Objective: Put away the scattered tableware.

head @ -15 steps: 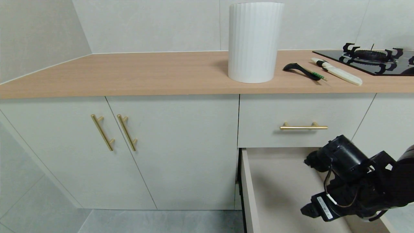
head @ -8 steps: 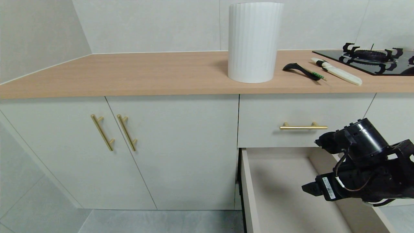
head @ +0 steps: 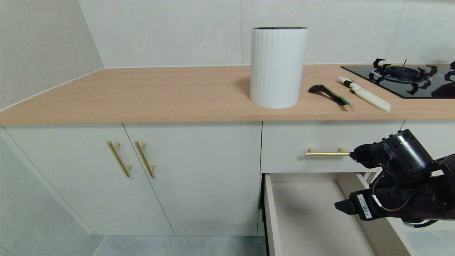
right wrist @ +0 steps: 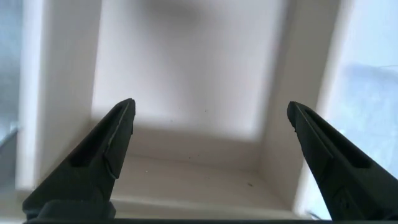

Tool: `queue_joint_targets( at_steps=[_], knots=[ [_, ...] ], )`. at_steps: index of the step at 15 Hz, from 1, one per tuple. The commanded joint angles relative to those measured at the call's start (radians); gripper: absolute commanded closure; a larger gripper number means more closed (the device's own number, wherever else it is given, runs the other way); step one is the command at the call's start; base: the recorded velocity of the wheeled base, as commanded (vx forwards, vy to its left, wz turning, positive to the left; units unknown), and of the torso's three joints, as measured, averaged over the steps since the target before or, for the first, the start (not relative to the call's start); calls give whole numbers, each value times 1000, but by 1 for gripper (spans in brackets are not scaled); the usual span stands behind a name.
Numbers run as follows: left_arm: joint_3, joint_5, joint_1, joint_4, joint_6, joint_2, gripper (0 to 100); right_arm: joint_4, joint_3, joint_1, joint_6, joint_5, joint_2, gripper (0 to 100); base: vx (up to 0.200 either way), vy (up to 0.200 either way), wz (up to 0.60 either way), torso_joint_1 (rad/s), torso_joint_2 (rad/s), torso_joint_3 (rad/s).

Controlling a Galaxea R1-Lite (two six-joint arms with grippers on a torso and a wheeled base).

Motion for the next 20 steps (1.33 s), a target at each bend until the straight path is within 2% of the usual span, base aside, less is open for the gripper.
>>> queue_joint_targets(
  at_steps=[1,12,18,20],
  knots=[
    [0,0,0,0,0,2,0,0,0,-1,0,-1,1,0,0,0,0,110,-525,-295],
    [0,0,0,0,0,0,0,0,1,-1,0,-1,6,0,0,0,0,179,-462,-285],
    [0,0,0,0,0,0,0,-37,-23,-1,-3,1,10,0,0,0,0,26,-57,-32],
    [0,0,0,0,0,0,0,-71,-129,-30,-11,30,12,0,0,0,0,0,0,0]
  ],
)
